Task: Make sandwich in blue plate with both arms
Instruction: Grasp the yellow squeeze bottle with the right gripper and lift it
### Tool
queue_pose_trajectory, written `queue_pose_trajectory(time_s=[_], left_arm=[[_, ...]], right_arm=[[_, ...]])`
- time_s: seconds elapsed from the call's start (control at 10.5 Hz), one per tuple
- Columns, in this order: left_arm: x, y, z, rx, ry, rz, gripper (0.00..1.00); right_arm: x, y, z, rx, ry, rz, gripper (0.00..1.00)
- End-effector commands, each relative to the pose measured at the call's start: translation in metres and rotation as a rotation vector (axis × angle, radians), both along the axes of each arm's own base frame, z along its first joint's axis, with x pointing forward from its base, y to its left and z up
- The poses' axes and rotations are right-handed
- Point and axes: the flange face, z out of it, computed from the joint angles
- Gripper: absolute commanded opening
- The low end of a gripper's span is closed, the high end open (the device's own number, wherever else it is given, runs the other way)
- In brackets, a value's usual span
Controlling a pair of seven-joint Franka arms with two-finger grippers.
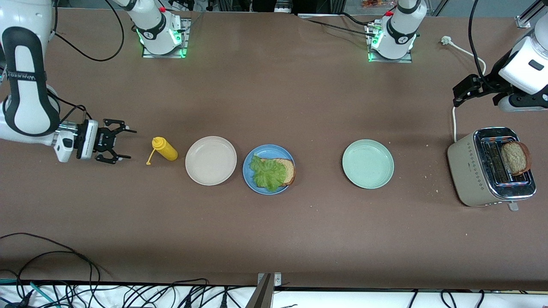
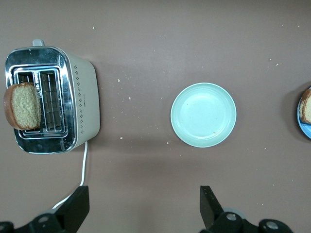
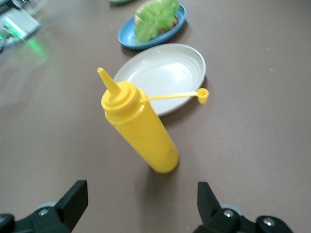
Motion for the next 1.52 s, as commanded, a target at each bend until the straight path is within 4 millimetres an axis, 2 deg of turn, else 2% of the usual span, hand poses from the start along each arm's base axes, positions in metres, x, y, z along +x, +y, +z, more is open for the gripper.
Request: queue_pose_trajectory(time_s=[0.0,0.19,0.29,0.57,0.76,0.86,0.95,1.14,1.33,1.43], left_arm=[[-0.003,0.0,0.004,0.038,-0.002,-0.011,1.0],[-0.003,0.0,0.004,0.038,-0.002,-0.011,1.0],[-0.003,0.0,0.004,0.038,-0.002,-0.01,1.0],[-0.003,0.0,0.004,0.038,-0.002,-0.01,1.0],[-0.003,0.0,0.004,0.038,-0.002,-0.011,1.0],[-0.003,0.0,0.004,0.038,-0.002,-0.011,1.0],[-0.003,0.0,0.004,0.04,-0.002,-0.011,1.0],[-0.003,0.0,0.004,0.038,-0.002,-0.011,1.0],[-0.003,0.0,0.004,0.038,-0.002,-0.011,1.0],[-0.003,0.0,0.004,0.04,-0.002,-0.011,1.0]], right_arm=[[-0.002,-0.002,-0.049,0.185,-0.045,0.018,1.0],[-0.011,0.008,-0.08,0.291,-0.048,0.027,1.0],[-0.009,0.013,-0.087,0.321,-0.095,0.043,1.0],[-0.008,0.026,-0.102,0.399,-0.135,0.044,1.0],[0.004,0.052,-0.102,0.44,-0.147,0.081,1.0],[0.004,0.063,-0.107,0.454,-0.137,0.089,1.0],[0.002,0.065,-0.112,0.456,-0.127,0.09,0.99],[0.001,0.065,-0.117,0.452,-0.121,0.089,0.62],[0.0,0.063,-0.119,0.446,-0.119,0.085,0.35],[0.0,0.063,-0.12,0.446,-0.117,0.083,0.25]])
